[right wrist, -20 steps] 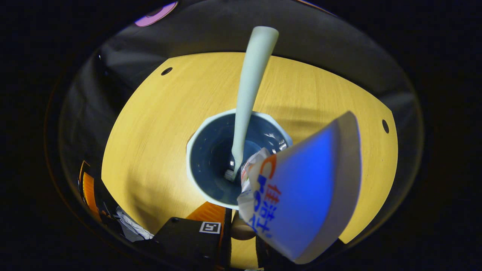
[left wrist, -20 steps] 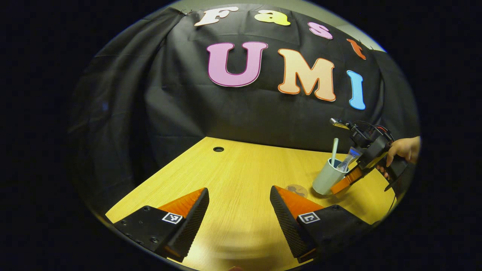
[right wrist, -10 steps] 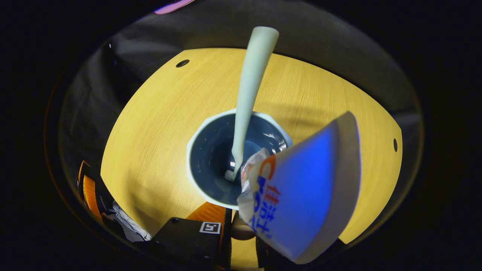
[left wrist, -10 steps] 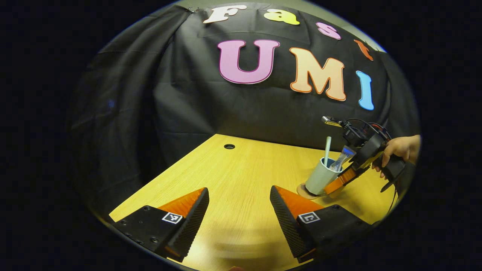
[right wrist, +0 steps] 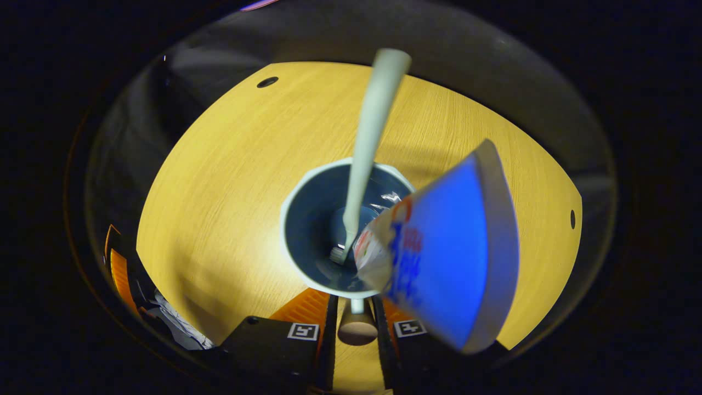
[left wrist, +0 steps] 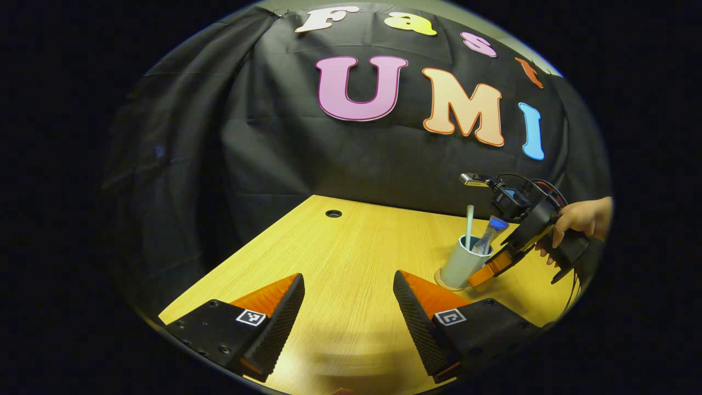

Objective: Put the toothbrush and toothpaste on the desktop into the cup, then pick up the cup and place it on the coaster on the desktop.

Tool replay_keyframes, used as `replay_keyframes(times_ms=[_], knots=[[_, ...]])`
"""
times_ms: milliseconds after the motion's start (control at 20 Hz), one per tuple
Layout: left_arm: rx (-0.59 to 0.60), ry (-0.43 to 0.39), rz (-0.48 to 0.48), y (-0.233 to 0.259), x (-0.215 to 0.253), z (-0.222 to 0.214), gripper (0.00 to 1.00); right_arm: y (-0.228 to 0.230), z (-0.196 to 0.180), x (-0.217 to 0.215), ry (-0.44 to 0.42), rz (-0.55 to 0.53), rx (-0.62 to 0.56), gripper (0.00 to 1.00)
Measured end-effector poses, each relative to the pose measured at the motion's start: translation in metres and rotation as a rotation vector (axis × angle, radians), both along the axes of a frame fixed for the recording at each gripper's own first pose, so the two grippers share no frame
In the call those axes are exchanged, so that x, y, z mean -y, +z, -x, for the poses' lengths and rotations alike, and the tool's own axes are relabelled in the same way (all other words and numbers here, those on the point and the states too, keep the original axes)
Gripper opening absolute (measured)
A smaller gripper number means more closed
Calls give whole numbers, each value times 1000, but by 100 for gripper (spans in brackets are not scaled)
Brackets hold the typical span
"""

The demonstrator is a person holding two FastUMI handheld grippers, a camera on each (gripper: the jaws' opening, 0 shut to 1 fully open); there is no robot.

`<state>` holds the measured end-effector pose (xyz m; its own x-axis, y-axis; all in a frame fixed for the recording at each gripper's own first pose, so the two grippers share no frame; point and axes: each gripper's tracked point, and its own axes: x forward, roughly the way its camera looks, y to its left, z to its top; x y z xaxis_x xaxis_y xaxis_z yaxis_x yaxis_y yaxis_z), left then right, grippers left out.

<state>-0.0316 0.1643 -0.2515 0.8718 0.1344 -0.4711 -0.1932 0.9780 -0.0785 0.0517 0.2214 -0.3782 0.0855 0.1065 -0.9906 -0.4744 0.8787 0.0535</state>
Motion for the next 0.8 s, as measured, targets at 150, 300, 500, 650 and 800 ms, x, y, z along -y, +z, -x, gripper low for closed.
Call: replay_keyframes(times_ms=[150,300,500,650,800], knots=[[15,-28,-5,7,12,-6,95,12,-8,2,-7,-34,39,58],[31,-63,-9,15,30,-14,95,28,-11,2,-27,-80,77,99],[60,-128,-12,33,67,-29,95,53,-19,11,-66,-172,192,97],[83,-171,9,45,103,-44,95,85,-40,32,-78,-251,399,97],[108,-218,17,61,144,-56,95,120,-49,60,-93,-307,591,100]])
